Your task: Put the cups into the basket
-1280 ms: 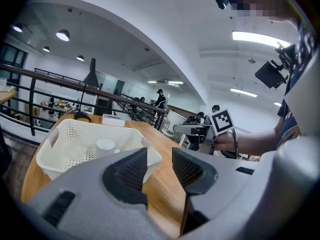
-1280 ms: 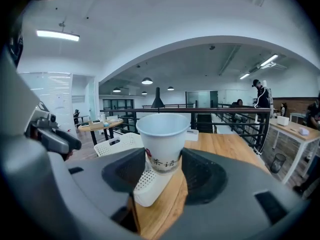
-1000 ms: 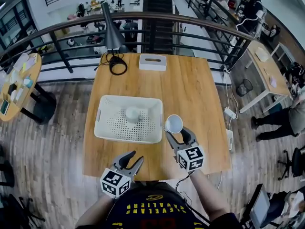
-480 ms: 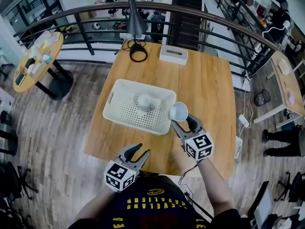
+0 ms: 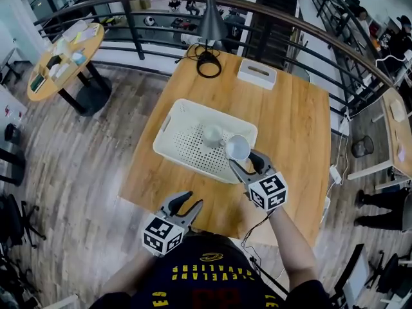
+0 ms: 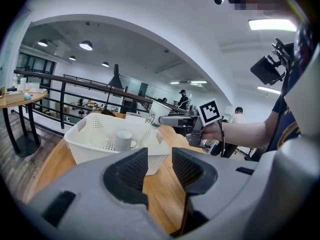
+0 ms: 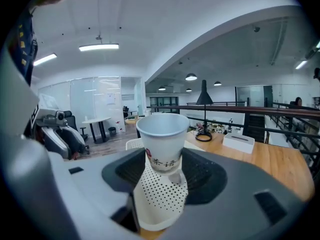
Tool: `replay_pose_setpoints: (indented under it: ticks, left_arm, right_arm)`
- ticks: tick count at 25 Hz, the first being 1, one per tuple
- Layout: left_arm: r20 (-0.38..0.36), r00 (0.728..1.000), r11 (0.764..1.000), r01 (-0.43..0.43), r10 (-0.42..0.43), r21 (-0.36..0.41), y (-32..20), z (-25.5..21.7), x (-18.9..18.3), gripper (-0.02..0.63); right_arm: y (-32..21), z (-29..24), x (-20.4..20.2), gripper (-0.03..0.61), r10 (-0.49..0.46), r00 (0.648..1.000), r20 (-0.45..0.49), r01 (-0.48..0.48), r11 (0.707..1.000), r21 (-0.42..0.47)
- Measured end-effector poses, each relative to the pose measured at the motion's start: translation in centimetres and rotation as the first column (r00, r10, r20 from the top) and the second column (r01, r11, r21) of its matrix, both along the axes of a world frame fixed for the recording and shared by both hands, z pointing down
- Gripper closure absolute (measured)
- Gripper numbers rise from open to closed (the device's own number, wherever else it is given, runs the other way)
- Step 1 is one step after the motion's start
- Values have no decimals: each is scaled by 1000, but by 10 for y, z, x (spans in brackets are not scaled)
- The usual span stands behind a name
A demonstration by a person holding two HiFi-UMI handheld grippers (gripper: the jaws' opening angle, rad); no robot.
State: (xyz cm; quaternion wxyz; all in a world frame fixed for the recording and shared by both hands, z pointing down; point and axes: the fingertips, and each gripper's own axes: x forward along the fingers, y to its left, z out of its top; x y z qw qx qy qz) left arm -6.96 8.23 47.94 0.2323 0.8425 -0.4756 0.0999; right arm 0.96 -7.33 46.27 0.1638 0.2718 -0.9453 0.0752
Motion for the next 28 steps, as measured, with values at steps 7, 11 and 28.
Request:
replay_pose_setpoints:
  ticks: [7, 11, 28]
  left_arm:
    - [-18, 1000, 1000, 16, -16, -20, -13, 6, -34, 466]
    - [-34, 999, 999, 14, -15, -30, -22, 8, -53, 465]
    - [-74, 997, 995, 14, -21, -97, -41, 26, -108, 466]
  right_arm:
    - [-11, 7, -39, 344, -38, 999, -20, 38, 999, -11]
    - [-15, 8, -64, 344, -82, 997, 8, 82, 997, -16]
    - [-27, 59, -140, 344, -203, 973, -112, 197, 978, -61]
